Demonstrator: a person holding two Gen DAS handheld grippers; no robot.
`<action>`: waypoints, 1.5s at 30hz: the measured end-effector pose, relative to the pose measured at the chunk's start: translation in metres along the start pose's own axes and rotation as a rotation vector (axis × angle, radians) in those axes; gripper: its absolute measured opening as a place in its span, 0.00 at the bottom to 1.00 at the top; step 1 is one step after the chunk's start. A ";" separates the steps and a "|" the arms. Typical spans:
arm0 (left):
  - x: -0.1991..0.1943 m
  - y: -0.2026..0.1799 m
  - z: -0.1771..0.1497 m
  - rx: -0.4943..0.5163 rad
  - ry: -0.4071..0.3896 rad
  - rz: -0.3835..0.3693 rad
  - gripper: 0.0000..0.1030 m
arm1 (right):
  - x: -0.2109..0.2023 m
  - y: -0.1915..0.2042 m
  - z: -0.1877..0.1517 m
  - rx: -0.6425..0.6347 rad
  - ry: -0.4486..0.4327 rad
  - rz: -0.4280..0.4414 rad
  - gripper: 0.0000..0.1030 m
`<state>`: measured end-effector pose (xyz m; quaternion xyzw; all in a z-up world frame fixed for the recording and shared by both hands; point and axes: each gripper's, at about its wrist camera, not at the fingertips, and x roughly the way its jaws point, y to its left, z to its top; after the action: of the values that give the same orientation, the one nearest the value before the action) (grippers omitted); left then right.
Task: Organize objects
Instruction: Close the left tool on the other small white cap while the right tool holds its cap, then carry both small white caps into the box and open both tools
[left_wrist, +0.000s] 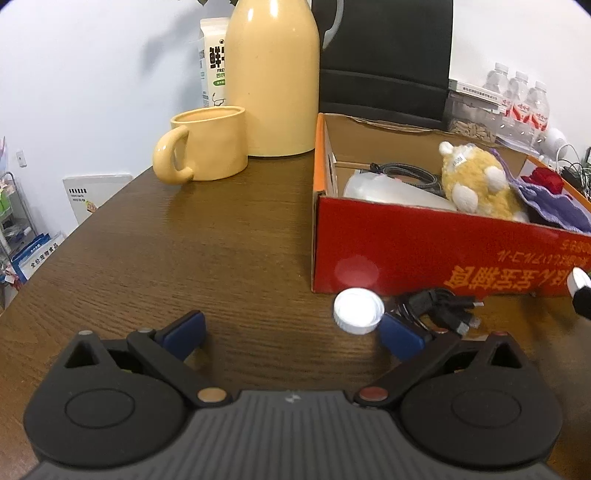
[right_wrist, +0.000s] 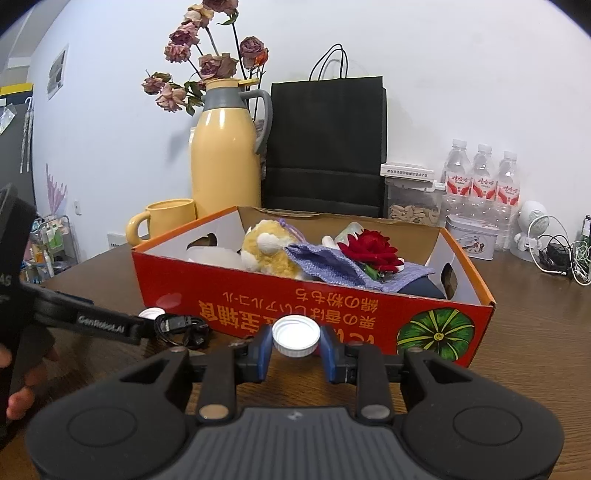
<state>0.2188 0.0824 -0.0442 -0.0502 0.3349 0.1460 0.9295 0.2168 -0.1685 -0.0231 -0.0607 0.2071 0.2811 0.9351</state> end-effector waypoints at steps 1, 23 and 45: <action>0.000 -0.001 0.001 0.001 -0.003 0.000 0.97 | 0.000 0.000 0.000 -0.001 0.002 0.001 0.26; -0.021 -0.010 -0.002 -0.004 -0.120 -0.020 0.29 | -0.001 0.003 0.000 -0.007 0.003 0.008 0.26; -0.074 -0.043 0.028 -0.003 -0.335 -0.143 0.29 | -0.024 -0.008 0.035 -0.015 -0.164 -0.010 0.26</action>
<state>0.1947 0.0291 0.0249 -0.0504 0.1706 0.0863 0.9803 0.2155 -0.1796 0.0192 -0.0457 0.1272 0.2820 0.9499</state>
